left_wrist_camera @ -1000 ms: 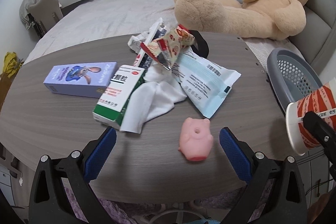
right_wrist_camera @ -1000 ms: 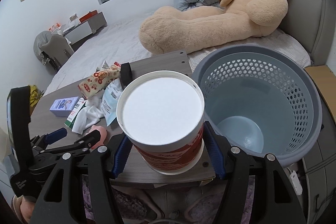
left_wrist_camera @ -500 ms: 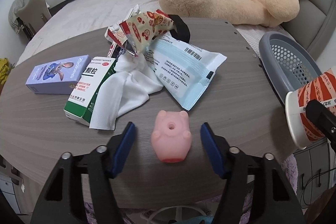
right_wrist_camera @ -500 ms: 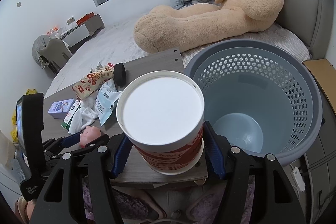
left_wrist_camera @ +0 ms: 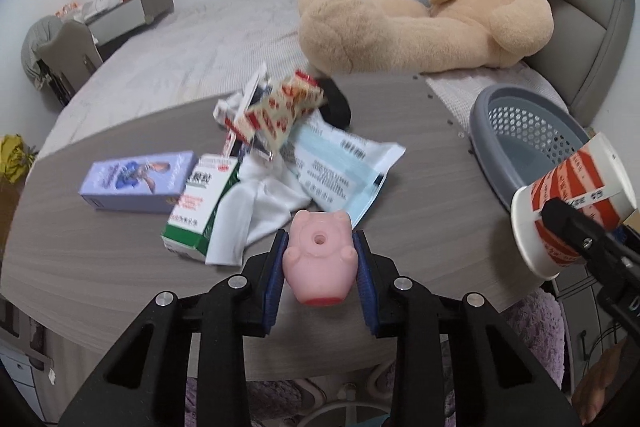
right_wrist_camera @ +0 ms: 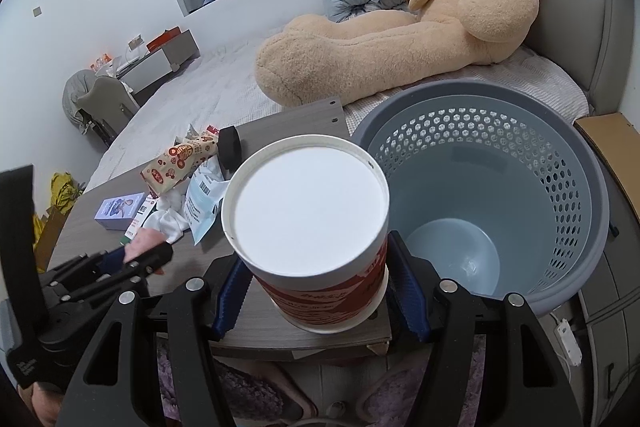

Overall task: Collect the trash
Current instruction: 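Carry cup and pig over the grey basket and open both grippers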

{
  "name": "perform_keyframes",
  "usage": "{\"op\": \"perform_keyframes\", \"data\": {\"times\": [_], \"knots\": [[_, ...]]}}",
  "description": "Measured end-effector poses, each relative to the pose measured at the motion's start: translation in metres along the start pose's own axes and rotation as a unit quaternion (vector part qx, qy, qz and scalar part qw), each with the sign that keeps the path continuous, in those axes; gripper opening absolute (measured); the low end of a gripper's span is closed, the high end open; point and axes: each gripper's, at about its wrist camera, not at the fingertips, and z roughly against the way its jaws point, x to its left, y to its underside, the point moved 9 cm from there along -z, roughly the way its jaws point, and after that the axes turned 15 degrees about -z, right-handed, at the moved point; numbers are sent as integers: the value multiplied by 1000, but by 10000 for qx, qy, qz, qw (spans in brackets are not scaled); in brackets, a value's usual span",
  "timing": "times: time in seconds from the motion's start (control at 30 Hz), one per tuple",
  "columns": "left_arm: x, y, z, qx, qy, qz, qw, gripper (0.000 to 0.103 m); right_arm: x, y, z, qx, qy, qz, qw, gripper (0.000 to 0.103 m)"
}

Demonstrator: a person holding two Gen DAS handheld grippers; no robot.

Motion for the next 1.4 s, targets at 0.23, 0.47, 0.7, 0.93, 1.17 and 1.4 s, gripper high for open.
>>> {"op": "perform_keyframes", "data": {"times": [0.23,0.47,0.7,0.93,1.17,1.4], "knots": [[-28,-42,10,-285,66,-264,9992,32,-22,-23,10,-142,109,-85,9998,63],[-82,-76,4,-382,440,-655,9961,32,-69,-51,19,-250,392,-326,9984,63],[-129,-104,-8,-359,695,-936,9925,32,-111,-66,17,-220,683,-569,9958,63],[-155,-120,-21,-262,799,-1131,9900,33,-134,-74,12,-172,828,-677,9941,63],[-165,-126,-34,-135,816,-1181,9896,33,-144,-83,3,-133,826,-699,9940,63],[-167,-130,-40,-80,806,-1195,9895,33,-149,-87,-7,-52,829,-703,9941,63]]}}
